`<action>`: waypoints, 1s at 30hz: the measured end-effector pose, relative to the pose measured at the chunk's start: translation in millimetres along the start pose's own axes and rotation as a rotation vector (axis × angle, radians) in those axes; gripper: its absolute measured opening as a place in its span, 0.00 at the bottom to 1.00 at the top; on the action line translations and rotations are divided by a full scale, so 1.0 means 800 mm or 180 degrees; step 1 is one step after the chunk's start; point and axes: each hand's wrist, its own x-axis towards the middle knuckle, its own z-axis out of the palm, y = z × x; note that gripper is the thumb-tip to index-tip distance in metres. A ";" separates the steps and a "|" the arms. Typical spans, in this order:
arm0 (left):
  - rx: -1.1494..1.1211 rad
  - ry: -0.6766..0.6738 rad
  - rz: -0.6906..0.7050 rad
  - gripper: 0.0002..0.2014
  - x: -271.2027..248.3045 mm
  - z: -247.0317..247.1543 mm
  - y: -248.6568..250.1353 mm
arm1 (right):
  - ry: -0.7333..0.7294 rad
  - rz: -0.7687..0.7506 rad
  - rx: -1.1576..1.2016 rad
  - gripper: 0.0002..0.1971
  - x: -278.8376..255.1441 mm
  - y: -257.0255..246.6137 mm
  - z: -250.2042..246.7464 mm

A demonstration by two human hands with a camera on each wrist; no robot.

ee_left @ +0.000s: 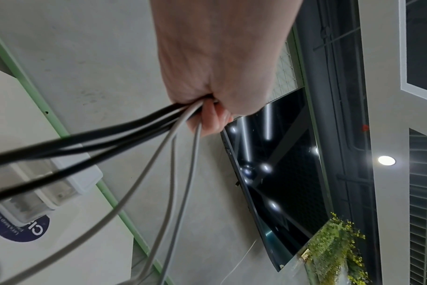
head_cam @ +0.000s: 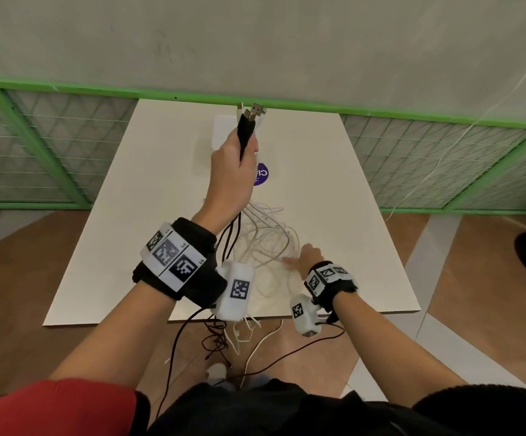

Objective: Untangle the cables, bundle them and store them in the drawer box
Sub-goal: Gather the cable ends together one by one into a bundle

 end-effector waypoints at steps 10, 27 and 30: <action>-0.0037 -0.0080 -0.0039 0.14 0.001 0.003 -0.006 | 0.0152 0.0120 0.0628 0.10 0.000 0.015 0.032; -0.0133 -0.0089 -0.0052 0.13 -0.015 -0.003 0.002 | -0.1161 -0.0862 -0.1251 0.18 -0.083 0.042 -0.015; -0.0036 -0.0145 -0.0179 0.13 -0.027 -0.004 -0.003 | -0.0773 -0.0902 -0.0729 0.09 -0.084 0.037 -0.057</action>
